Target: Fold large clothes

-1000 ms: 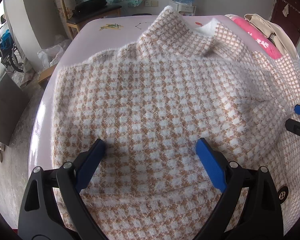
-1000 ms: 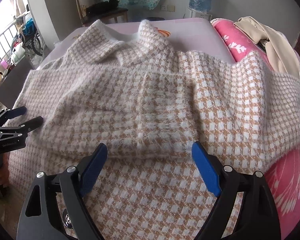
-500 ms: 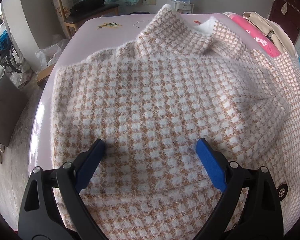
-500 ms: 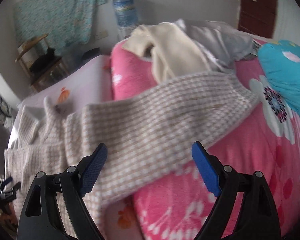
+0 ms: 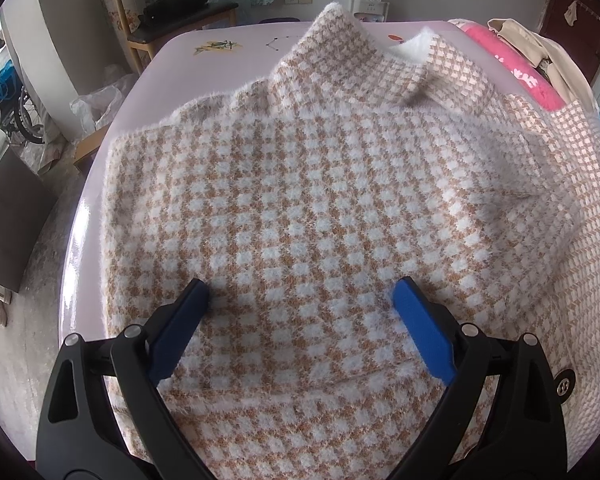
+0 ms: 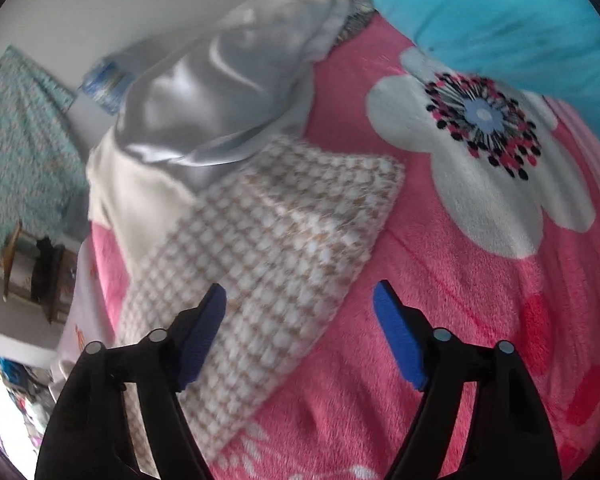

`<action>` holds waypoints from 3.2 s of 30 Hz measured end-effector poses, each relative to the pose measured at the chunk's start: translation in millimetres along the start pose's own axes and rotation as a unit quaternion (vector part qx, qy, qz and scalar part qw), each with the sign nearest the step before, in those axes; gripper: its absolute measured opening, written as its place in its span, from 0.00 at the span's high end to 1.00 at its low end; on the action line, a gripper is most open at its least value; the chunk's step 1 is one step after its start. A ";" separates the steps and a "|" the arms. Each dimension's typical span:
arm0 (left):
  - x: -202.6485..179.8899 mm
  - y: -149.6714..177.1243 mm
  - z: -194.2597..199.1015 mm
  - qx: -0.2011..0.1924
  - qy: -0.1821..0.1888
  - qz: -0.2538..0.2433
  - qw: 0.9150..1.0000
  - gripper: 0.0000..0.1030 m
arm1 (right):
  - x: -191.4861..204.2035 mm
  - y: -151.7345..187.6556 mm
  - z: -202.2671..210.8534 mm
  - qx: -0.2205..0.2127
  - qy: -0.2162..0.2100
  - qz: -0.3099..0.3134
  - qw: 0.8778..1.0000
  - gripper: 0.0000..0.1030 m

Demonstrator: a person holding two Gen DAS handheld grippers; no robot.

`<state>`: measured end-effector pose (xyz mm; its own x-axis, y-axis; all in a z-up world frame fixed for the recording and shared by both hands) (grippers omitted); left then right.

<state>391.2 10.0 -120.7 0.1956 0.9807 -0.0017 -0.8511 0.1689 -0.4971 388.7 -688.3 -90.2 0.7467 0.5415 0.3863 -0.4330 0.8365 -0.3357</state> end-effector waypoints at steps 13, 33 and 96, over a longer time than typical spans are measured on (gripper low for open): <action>-0.9 -1.0 0.2 0.002 0.000 -0.001 1.000 0.11 | 4.8 -7.3 0.8 -0.045 -0.016 0.008 0.999 0.88; 15.7 -2.9 39.6 -0.043 0.024 0.028 0.998 0.38 | 266.3 114.7 238.7 -0.239 -0.068 0.375 0.893 0.90; 22.5 -49.8 119.2 -0.116 0.029 0.009 0.993 0.95 | 221.7 284.5 43.7 0.041 -0.161 0.377 0.911 0.42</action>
<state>379.9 35.4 7.5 0.2156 0.9747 -0.0590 -0.7212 0.1182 -0.6826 409.0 -326.6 -62.5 0.0395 0.9501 0.3094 -0.8075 0.2127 -0.5501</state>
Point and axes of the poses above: each gripper's, at about its wrist camera, not at the fingertips, and z roughly against the way its jaws point, x to its left, y to its underside, the point moved 9 cm from there along -z, roughly the way its jaws point
